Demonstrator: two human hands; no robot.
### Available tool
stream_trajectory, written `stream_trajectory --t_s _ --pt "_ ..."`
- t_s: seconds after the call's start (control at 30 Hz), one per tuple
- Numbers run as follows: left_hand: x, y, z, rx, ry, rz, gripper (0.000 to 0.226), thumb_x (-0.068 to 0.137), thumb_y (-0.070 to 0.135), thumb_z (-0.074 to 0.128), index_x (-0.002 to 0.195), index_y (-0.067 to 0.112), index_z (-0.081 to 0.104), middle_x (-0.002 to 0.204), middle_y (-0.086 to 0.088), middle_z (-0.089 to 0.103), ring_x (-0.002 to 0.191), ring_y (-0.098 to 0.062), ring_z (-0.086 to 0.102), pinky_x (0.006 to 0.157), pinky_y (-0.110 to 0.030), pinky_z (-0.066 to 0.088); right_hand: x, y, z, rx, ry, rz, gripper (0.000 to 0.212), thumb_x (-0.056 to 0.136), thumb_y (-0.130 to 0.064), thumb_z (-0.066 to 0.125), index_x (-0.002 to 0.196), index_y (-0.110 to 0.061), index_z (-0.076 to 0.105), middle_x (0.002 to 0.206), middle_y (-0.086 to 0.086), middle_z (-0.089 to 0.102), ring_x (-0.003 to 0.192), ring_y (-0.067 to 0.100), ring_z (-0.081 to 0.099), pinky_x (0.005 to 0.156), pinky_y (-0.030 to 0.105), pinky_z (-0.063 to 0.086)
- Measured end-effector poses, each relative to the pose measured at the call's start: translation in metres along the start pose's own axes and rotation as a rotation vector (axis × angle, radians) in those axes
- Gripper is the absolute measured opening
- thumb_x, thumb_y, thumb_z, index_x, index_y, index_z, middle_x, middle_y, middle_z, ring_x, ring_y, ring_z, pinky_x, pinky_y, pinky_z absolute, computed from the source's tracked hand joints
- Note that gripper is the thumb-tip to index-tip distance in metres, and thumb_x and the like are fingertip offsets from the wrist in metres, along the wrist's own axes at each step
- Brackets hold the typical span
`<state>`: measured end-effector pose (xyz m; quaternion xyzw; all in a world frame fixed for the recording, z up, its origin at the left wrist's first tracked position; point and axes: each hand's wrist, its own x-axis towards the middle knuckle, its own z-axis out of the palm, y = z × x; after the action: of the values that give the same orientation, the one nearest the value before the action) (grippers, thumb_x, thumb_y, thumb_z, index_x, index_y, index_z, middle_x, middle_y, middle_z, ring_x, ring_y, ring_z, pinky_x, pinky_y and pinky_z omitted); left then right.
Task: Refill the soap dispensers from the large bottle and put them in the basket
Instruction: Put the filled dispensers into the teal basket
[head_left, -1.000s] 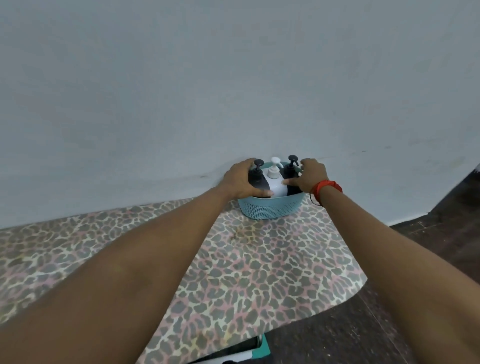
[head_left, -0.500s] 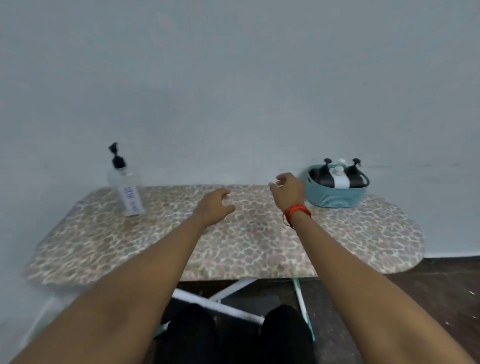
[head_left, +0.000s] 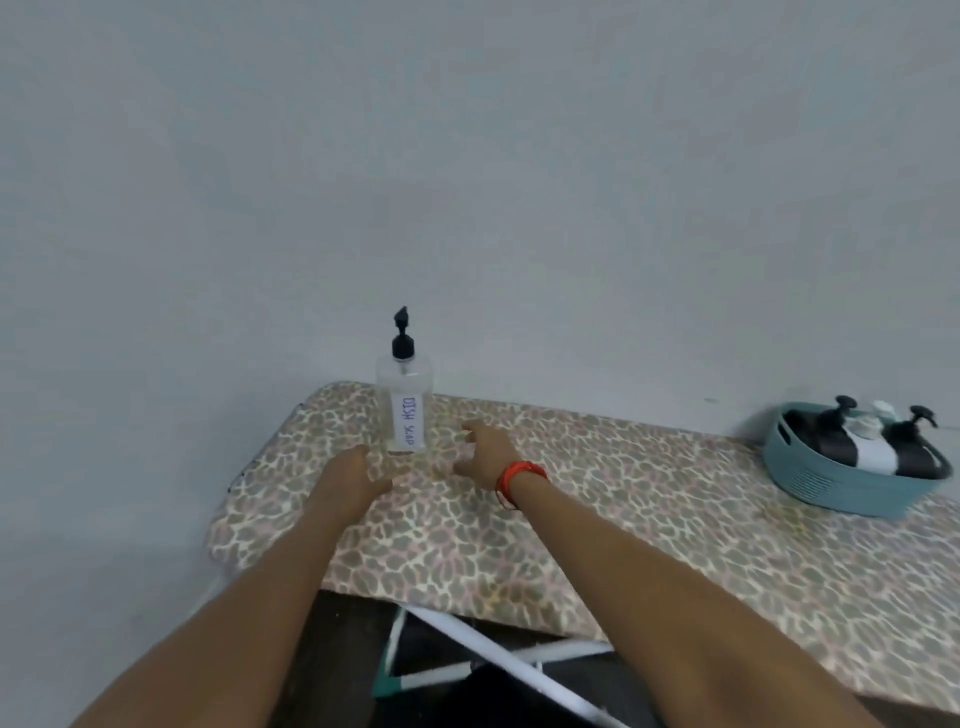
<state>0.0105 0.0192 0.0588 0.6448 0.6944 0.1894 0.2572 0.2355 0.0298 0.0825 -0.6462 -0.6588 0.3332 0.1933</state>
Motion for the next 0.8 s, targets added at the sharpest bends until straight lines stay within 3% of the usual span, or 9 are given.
stream_trajectory --t_s 0.1,0.27,0.33,0.4,0.53,0.67,0.8 --pt "0.020 -0.006 0.000 -0.075 0.040 0.062 0.073 0.084 0.017 0.082 0.147 0.004 0.048 0.143 -0.014 0.058 0.131 -0.029 0.056 0.109 -0.037 0.041 0.032 -0.009 0.022 0.021 -0.007 0.010 0.084 0.087 -0.010 0.074 0.157 -0.016 0.027 0.149 0.011 0.049 0.125 0.031 0.057 0.102 0.042 0.051" --pt "0.041 -0.008 0.007 -0.167 0.073 0.170 0.057 0.083 0.003 0.080 0.137 0.007 0.061 0.132 -0.006 0.067 0.121 -0.018 0.061 0.099 -0.025 0.040 0.058 -0.013 0.041 0.104 0.048 -0.026 0.072 0.088 -0.002 0.065 0.150 -0.030 0.041 0.132 0.003 0.063 0.092 0.025 0.070 0.068 0.035 0.061" --pt "0.043 -0.006 0.009 -0.208 0.098 0.188 0.051 0.084 0.000 0.077 0.134 0.006 0.064 0.127 -0.005 0.069 0.112 -0.010 0.059 0.096 -0.022 0.039 0.063 -0.011 0.045 0.121 0.067 -0.034 0.066 0.088 -0.005 0.065 0.146 -0.031 0.047 0.128 0.002 0.066 0.087 0.025 0.071 0.067 0.039 0.063" --pt "0.043 -0.004 0.011 -0.219 0.124 0.196 0.049 0.085 0.000 0.076 0.132 0.006 0.065 0.125 -0.005 0.070 0.111 -0.012 0.062 0.095 -0.023 0.040 0.062 -0.009 0.046 0.145 0.088 -0.046 0.063 0.087 -0.004 0.063 0.144 -0.028 0.049 0.129 0.001 0.066 0.080 0.024 0.071 0.065 0.040 0.063" --pt "0.048 0.005 0.019 -0.191 0.120 0.200 0.050 0.085 0.002 0.077 0.133 0.008 0.065 0.128 -0.008 0.070 0.119 -0.024 0.065 0.099 -0.026 0.042 0.059 0.002 0.043 0.196 0.124 -0.045 0.058 0.088 -0.001 0.056 0.141 -0.025 0.051 0.129 0.000 0.066 0.083 0.024 0.072 0.072 0.043 0.063" --pt "0.053 0.042 0.039 -0.169 0.062 0.303 0.049 0.085 0.011 0.081 0.132 0.009 0.066 0.129 -0.003 0.069 0.117 -0.018 0.065 0.102 -0.025 0.044 0.048 0.034 0.011 0.148 0.175 -0.028 0.058 0.087 -0.005 0.062 0.141 -0.022 0.052 0.134 0.002 0.064 0.114 0.024 0.066 0.095 0.037 0.055" --pt "0.054 0.104 0.088 -0.204 -0.018 0.379 0.044 0.086 0.011 0.079 0.128 0.010 0.069 0.128 -0.003 0.070 0.114 -0.019 0.067 0.093 -0.023 0.044 0.025 0.087 -0.049 0.076 0.261 0.037 0.060 0.087 -0.005 0.067 0.142 -0.022 0.053 0.135 0.001 0.064 0.120 0.023 0.062 0.101 0.037 0.051"
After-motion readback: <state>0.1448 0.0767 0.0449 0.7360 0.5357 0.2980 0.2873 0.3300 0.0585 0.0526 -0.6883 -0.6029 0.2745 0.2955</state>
